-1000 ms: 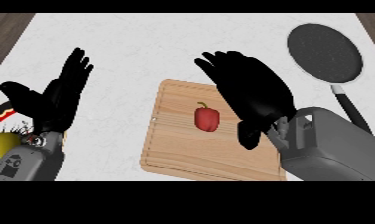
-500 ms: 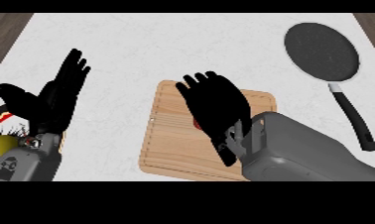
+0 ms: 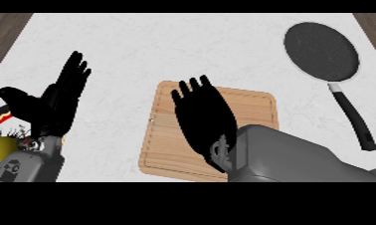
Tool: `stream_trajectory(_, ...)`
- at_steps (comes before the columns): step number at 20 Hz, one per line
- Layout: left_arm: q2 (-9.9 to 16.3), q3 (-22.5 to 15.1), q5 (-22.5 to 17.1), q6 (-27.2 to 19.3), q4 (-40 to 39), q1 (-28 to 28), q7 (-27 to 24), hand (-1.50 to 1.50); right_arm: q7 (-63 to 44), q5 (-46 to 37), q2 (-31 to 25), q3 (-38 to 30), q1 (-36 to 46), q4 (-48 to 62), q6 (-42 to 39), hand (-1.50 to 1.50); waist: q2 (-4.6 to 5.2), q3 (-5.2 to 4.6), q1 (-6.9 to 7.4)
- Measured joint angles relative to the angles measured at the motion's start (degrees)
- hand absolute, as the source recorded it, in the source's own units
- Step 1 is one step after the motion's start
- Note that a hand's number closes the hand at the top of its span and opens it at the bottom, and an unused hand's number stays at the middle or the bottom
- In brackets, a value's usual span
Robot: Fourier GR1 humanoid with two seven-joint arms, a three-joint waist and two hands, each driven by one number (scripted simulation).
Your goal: Pick the bell pepper from the cutting board and place it in the pan
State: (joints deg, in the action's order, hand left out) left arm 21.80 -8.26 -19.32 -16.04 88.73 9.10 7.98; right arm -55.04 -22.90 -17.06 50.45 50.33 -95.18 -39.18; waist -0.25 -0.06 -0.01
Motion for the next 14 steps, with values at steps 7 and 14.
stream_trajectory(7,0.0,1.9,-0.2,1.7,0.1,0.5,1.0,0.00,-0.1,-6.0,6.7,0.6,-1.5,5.2,-1.0,-1.50,0.12,0.02,0.14)
stream_trajectory(14,-0.9,2.2,1.3,2.0,0.2,-0.1,0.5,0.00,0.7,-11.3,9.2,-1.0,-2.1,11.0,-2.5,-1.50,0.17,0.03,0.12)
